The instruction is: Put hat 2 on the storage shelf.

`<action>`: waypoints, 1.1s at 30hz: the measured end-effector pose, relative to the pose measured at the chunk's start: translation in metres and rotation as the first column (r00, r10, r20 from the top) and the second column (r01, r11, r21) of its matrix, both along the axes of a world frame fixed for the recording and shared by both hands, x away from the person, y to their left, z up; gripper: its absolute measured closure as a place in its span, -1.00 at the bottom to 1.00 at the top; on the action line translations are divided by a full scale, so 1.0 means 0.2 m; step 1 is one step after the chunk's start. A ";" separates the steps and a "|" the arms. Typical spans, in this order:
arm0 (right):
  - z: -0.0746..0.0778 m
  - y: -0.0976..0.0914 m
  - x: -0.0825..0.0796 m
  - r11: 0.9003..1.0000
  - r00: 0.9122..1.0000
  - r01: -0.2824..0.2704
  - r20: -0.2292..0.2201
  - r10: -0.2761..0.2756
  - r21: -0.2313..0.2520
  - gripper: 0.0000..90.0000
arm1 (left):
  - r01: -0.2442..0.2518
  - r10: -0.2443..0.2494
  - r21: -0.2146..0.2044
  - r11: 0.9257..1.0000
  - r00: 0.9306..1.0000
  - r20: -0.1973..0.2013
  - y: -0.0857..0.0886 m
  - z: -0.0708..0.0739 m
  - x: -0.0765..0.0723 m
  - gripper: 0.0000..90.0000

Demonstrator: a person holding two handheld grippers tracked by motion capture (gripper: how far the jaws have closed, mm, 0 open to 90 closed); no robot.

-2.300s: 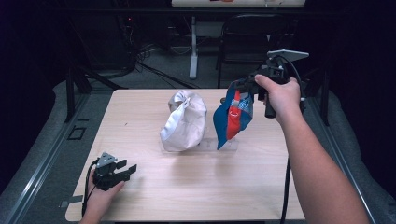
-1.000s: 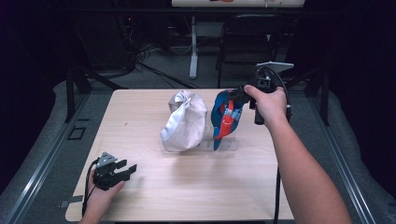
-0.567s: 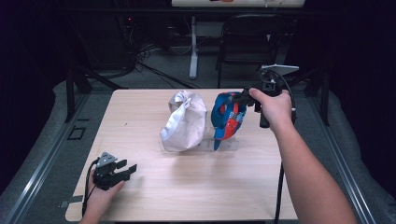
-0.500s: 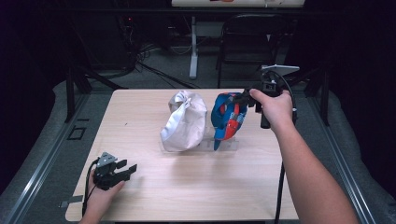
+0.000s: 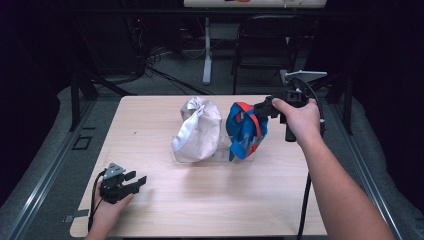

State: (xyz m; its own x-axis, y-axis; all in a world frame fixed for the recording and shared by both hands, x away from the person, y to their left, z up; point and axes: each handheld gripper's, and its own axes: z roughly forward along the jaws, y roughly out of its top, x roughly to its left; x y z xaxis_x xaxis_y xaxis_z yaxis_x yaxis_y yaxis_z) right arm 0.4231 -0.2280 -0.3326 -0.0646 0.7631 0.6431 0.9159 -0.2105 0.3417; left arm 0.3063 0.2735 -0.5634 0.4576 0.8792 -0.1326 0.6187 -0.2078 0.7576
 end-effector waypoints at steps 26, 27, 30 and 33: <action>-0.14 -0.11 -0.26 0.977 0.982 -0.013 0.180 0.053 -0.213 0.01 | -0.008 0.008 0.002 1.000 1.000 0.001 -0.01 -0.01 0.01 0.01; -0.16 -0.11 -0.28 0.977 0.979 -0.013 0.195 0.056 -0.213 0.00 | -0.008 0.008 0.002 1.000 1.000 0.000 -0.01 -0.01 0.01 0.01; -0.20 -0.11 -0.31 0.978 0.974 -0.018 0.216 0.064 -0.209 -0.03 | -0.007 0.007 0.004 1.000 1.000 -0.003 -0.01 -0.01 0.02 0.01; -0.25 -0.12 -0.34 0.983 0.971 -0.016 0.230 0.058 -0.181 -0.04 | -0.002 0.002 0.006 1.000 1.000 -0.004 -0.01 -0.01 0.01 0.01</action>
